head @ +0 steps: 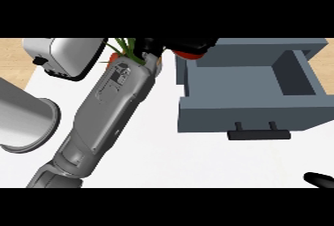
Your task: Pick up the can, place it into the drawer and close the drawer
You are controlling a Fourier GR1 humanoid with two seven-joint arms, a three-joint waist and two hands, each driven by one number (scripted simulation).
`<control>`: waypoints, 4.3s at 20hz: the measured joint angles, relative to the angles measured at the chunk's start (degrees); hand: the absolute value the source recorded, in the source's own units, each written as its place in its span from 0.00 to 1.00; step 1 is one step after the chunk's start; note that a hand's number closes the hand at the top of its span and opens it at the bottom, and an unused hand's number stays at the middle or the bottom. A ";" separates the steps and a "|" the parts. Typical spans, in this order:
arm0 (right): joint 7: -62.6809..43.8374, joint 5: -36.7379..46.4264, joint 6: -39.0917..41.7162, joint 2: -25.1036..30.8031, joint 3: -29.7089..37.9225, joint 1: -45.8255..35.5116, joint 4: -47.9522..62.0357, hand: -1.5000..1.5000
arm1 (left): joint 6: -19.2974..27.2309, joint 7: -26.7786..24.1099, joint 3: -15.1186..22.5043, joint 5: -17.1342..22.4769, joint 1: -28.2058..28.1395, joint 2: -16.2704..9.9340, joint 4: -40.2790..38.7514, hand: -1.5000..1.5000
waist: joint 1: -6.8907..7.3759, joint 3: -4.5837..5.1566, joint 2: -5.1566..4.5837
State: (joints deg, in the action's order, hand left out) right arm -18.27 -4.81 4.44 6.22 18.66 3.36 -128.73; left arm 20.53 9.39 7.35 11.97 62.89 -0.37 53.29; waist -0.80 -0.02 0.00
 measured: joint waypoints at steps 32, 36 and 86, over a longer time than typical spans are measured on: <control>-3.78 0.15 -0.49 1.94 -2.22 -5.73 -0.23 0.00 | 13.94 -3.48 9.57 13.10 28.46 0.36 -33.28 0.00 | -4.80 -0.17 -1.32; -2.12 1.84 0.64 3.58 -2.34 -6.25 0.25 0.00 | 15.56 -4.30 10.21 14.52 29.51 0.36 -34.49 0.00 | -5.18 -0.18 -1.48; 20.45 65.18 -34.58 3.53 -20.15 -50.54 85.64 0.00 | 12.46 -4.63 8.24 17.94 25.21 -6.99 -29.31 0.00 | 4.14 -0.01 -0.49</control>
State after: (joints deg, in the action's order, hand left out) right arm 2.18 60.37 -30.13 9.75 -1.49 -47.19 -43.08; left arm 32.99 4.75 15.59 29.91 88.10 -7.36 23.98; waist 3.33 -0.03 -0.49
